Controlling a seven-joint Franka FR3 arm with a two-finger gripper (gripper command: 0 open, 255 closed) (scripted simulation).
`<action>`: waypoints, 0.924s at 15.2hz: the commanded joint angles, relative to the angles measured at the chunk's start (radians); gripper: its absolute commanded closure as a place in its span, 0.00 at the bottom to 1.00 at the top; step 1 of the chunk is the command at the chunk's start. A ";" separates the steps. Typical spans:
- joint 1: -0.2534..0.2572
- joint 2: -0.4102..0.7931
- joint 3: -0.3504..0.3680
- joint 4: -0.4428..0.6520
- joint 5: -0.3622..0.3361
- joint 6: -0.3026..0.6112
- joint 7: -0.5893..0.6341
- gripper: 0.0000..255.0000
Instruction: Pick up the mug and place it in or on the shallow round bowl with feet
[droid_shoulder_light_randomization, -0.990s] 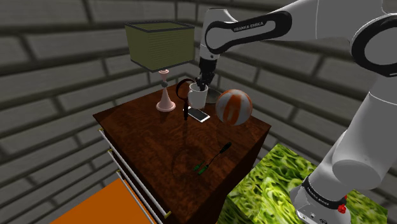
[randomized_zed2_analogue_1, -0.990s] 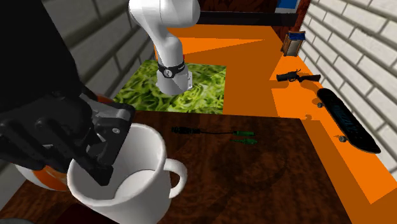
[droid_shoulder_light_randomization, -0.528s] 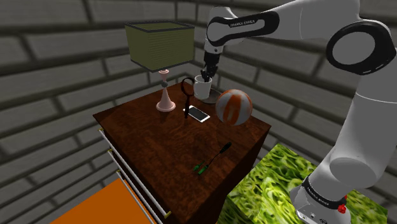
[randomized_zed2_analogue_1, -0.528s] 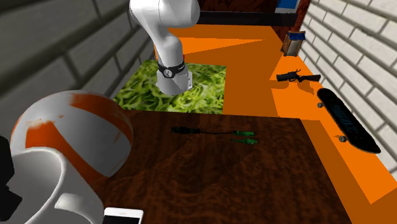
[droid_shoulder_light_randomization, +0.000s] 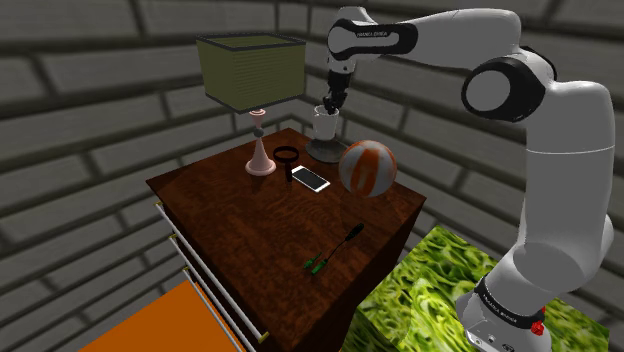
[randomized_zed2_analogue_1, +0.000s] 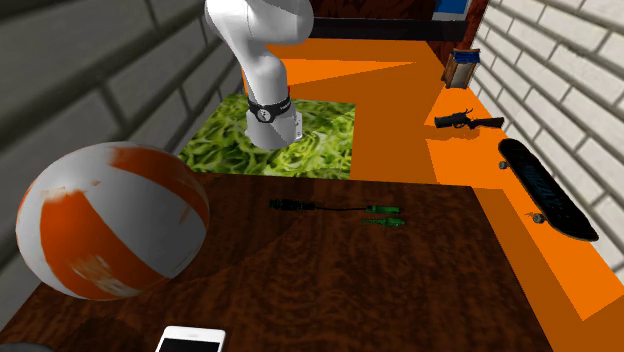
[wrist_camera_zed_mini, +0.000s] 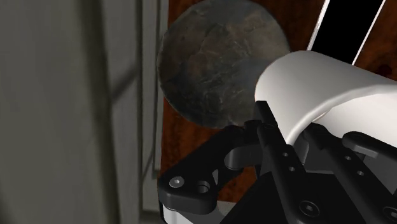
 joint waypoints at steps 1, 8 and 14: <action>-0.022 0.078 -0.007 0.135 0.003 -0.058 -0.027 1.00; -0.047 0.170 -0.012 0.237 0.006 -0.070 -0.056 1.00; -0.047 0.158 -0.012 0.137 0.007 0.018 -0.061 1.00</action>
